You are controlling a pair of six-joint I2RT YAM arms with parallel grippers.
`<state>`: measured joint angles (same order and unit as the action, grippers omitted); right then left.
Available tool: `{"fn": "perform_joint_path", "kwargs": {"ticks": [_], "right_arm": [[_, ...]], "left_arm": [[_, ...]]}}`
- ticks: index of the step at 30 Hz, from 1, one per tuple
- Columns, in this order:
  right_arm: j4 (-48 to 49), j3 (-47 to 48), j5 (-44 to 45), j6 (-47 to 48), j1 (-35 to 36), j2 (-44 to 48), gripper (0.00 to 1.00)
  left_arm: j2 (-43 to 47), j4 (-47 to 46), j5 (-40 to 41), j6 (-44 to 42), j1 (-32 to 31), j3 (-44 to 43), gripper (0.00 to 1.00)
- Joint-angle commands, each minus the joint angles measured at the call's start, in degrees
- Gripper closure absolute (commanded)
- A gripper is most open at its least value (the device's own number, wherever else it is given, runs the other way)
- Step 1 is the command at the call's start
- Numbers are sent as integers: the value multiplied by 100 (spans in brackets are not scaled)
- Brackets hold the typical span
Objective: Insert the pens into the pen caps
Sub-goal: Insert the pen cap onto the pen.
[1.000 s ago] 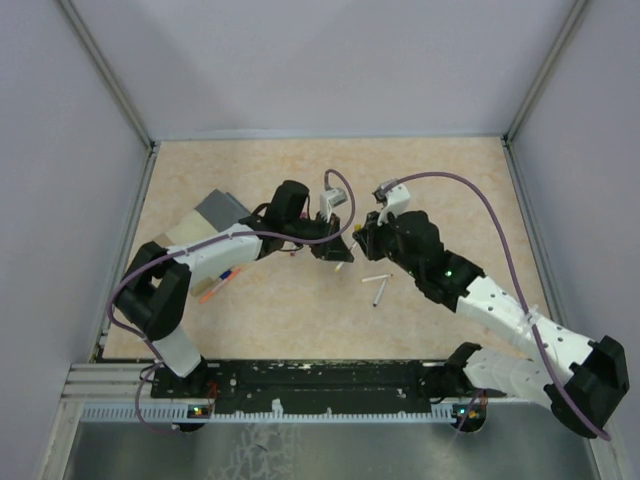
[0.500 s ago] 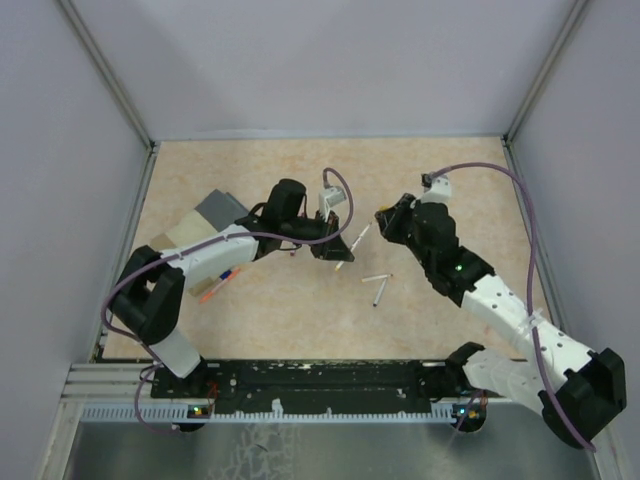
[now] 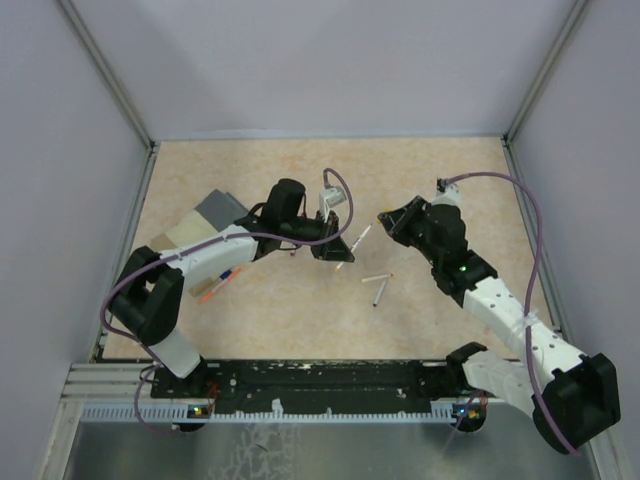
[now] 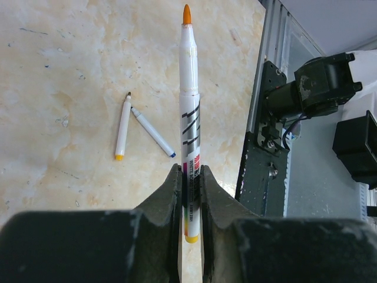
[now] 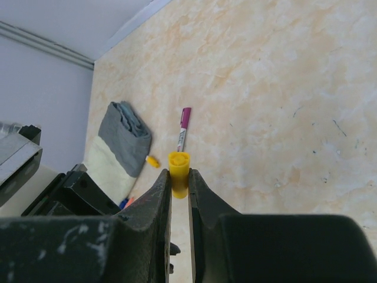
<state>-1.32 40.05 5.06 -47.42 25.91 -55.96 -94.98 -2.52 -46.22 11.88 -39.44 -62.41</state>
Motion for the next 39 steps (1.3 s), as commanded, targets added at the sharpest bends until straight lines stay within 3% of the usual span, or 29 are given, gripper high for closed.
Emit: {"fn": "perform_joint_path", "kwargs": {"ticks": [1, 39], "right_arm": [[509, -3, -304, -221, -99, 130, 95], [677, -198, -889, -364, -339, 102, 95]], "left_arm": [[99, -30, -160, -138, -37, -23, 100], [32, 9, -60, -160, -82, -51, 100]]}}
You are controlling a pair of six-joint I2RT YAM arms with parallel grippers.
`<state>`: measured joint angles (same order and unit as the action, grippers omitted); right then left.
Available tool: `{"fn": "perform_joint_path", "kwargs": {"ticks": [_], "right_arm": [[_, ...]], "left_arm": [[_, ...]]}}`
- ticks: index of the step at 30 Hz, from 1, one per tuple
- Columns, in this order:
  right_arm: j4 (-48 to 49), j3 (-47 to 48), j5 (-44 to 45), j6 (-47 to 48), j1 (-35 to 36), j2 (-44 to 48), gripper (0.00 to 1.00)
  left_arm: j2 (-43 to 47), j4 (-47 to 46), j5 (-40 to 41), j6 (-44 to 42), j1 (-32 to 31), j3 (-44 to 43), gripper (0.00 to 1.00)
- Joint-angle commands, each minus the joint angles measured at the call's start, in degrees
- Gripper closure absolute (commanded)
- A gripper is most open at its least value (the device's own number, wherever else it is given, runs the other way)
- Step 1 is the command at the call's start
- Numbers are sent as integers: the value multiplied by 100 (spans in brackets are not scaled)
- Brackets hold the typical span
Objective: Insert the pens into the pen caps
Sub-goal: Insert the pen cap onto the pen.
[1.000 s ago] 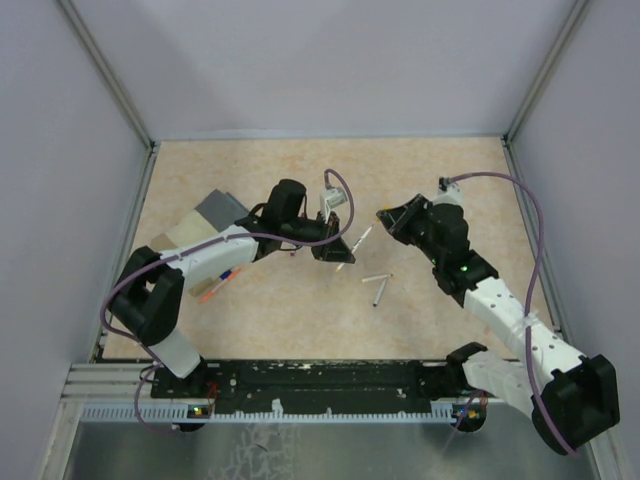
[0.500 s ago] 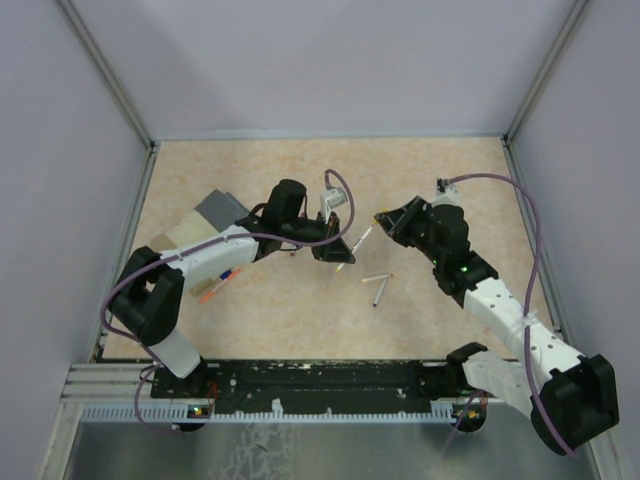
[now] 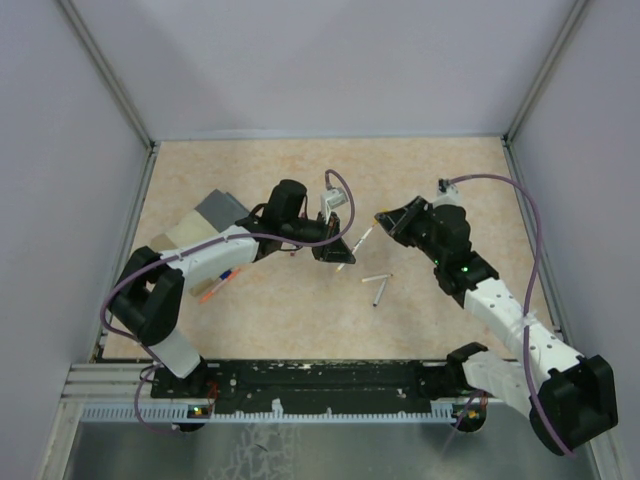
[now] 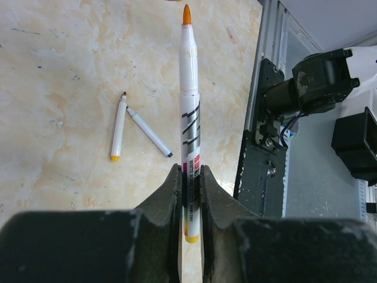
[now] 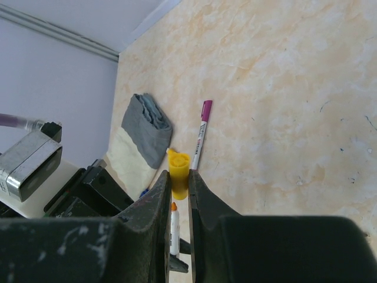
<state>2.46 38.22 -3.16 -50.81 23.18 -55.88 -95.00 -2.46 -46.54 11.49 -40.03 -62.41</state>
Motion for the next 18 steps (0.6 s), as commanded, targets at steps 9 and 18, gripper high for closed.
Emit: {"fn": "perform_joint_path", "kwargs": {"ticks": [9, 18], "right_arm": [[309, -20, -275, -30, -94, 78, 95], [263, -73, -510, -31, -112, 106, 96]], "left_arm": [[26, 7, -10, -110, -22, -60, 100], [34, 5, 50, -103, -22, -52, 100]]}}
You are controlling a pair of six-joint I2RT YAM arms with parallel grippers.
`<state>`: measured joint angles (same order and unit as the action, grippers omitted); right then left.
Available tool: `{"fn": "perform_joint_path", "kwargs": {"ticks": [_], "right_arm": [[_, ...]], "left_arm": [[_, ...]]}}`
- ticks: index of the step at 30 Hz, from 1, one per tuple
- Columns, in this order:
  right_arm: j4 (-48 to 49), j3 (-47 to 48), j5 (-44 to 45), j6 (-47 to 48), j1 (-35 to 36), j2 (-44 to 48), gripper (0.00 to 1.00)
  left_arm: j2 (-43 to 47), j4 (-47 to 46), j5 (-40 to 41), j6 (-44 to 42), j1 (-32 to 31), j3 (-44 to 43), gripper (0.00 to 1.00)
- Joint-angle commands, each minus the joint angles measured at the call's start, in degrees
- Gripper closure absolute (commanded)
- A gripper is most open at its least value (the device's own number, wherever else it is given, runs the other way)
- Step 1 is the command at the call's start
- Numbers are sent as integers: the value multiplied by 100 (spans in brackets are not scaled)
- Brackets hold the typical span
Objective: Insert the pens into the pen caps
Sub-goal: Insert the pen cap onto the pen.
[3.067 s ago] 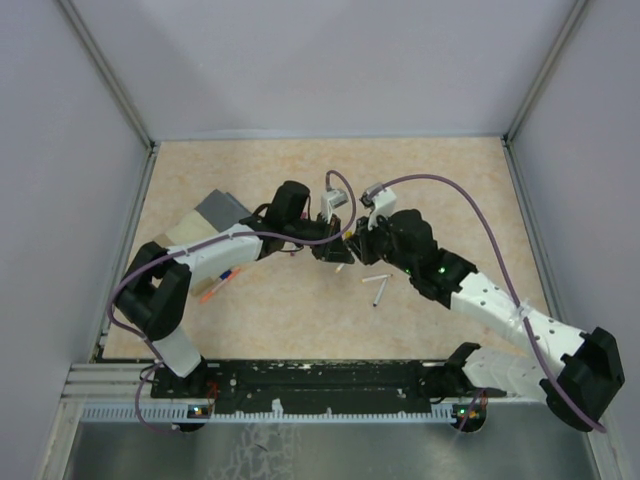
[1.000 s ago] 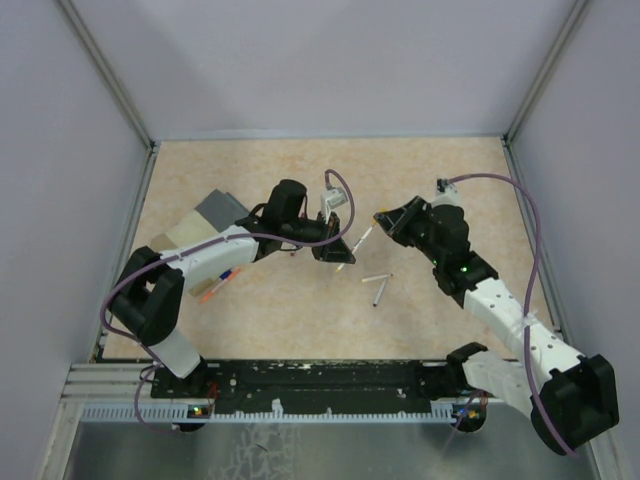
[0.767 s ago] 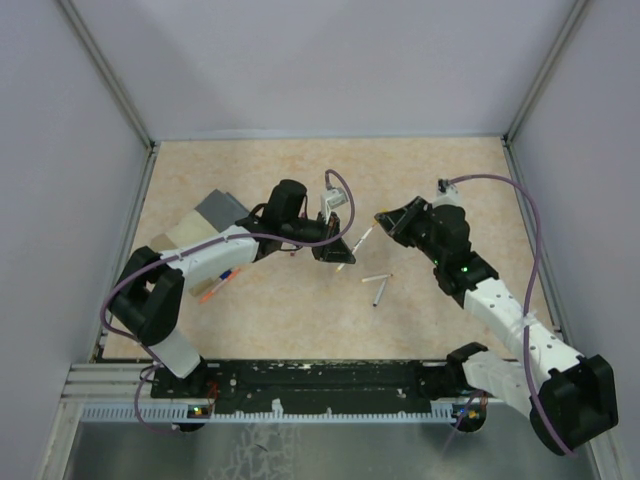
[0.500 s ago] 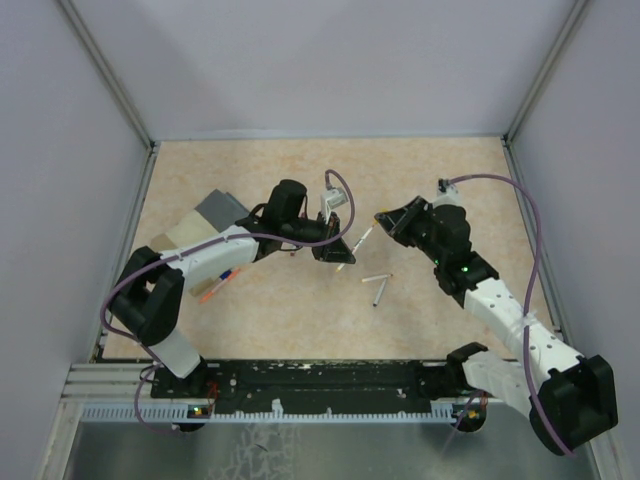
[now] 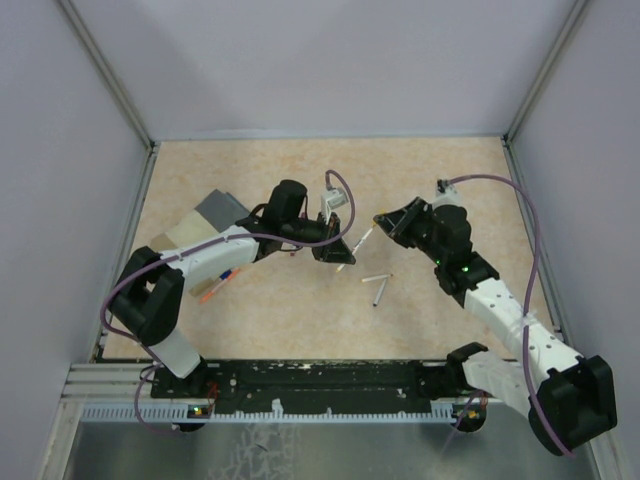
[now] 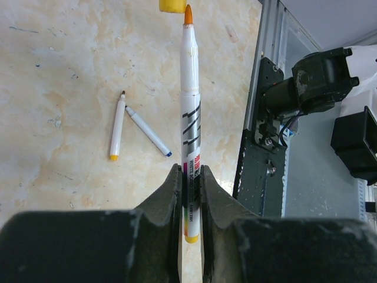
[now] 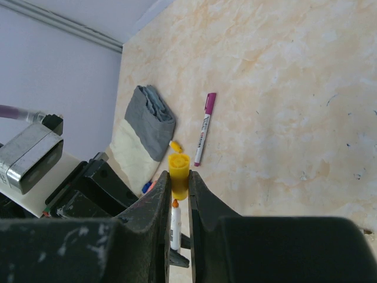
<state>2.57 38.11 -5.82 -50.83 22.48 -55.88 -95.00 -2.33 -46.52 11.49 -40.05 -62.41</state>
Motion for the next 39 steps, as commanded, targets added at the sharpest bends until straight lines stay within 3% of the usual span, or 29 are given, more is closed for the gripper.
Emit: {"fn": "perform_joint_path", "kwargs": {"ticks": [1, 11, 23, 39], "right_arm": [[252, -66, -270, -30, -42, 104, 96], [262, -91, -325, -55, -42, 118, 96], [398, -16, 295, -245, -42, 288, 96], [296, -15, 42, -168, -51, 242, 96]], "left_arm": [[34, -12, 62, -103, -20, -60, 100], [34, -13, 58, -85, -20, -56, 100], [35, -22, 3, -97, -20, -54, 100], [34, -16, -3, -103, -22, -64, 100]]}}
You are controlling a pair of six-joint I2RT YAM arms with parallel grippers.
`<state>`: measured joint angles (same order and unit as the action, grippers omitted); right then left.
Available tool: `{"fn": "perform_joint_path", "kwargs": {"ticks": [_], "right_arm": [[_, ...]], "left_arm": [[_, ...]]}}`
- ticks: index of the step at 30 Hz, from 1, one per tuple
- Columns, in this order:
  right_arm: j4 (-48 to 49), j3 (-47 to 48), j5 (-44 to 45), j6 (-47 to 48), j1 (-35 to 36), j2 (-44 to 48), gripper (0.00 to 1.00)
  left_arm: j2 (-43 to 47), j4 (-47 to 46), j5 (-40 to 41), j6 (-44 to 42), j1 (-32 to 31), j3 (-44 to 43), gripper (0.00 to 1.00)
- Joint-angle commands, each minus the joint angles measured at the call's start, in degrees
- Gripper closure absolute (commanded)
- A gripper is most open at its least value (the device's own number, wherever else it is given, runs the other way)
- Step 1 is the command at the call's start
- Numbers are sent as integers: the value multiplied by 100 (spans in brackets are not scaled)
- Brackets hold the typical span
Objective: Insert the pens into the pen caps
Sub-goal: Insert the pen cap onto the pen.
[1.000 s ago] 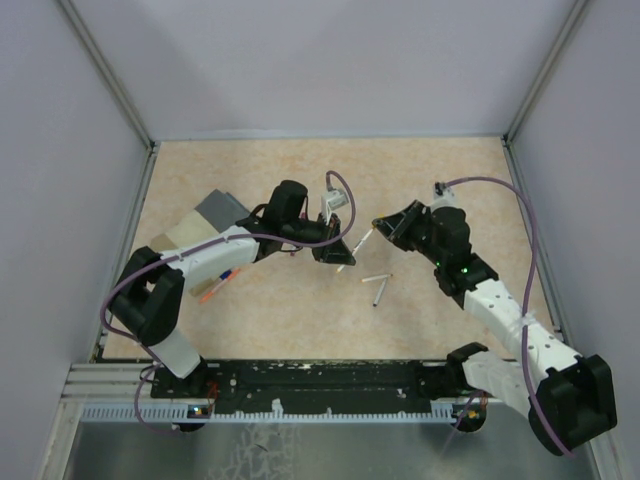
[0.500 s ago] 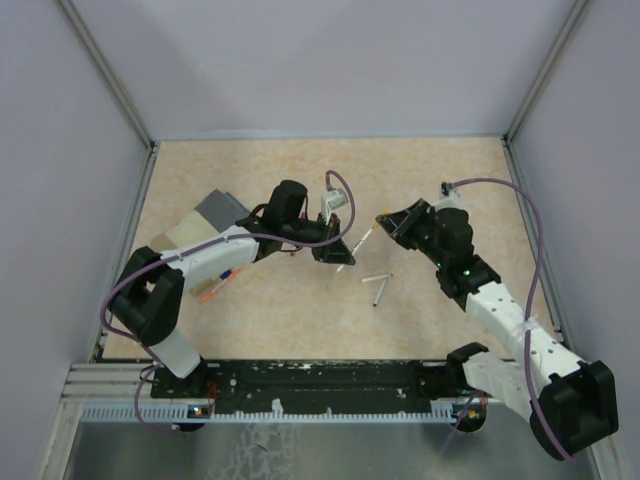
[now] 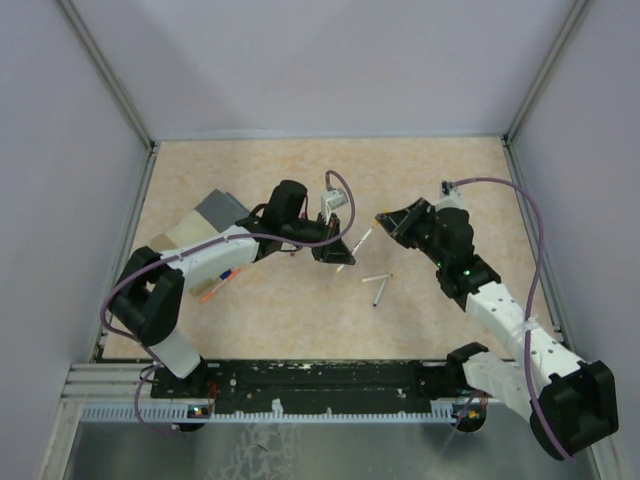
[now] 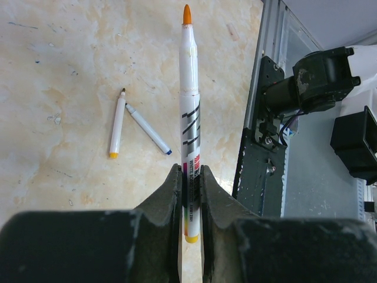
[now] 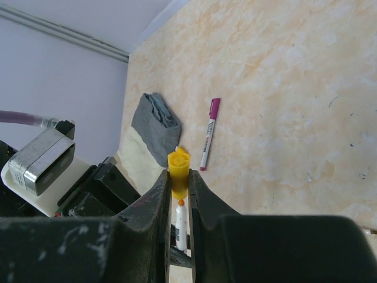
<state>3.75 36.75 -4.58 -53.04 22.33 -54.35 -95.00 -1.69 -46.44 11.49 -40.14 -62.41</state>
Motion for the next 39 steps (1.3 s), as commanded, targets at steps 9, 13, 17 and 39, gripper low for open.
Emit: {"fn": "perform_joint_path", "kwargs": {"ticks": [9, 13, 17, 39], "right_arm": [[174, 100, -380, 66, -35, -36, 96], [188, 78, -476, 80, -40, -50, 96], [164, 39, -515, 88, -35, -65, 96], [308, -221, -1036, 84, -35, -208, 97]], "left_arm": [[43, -78, -6, -95, -11, -74, 100], [43, -83, 10, -94, -11, -62, 100], [43, -100, 12, -84, -11, -68, 100], [70, -346, 152, 80, -14, -113, 100]]}}
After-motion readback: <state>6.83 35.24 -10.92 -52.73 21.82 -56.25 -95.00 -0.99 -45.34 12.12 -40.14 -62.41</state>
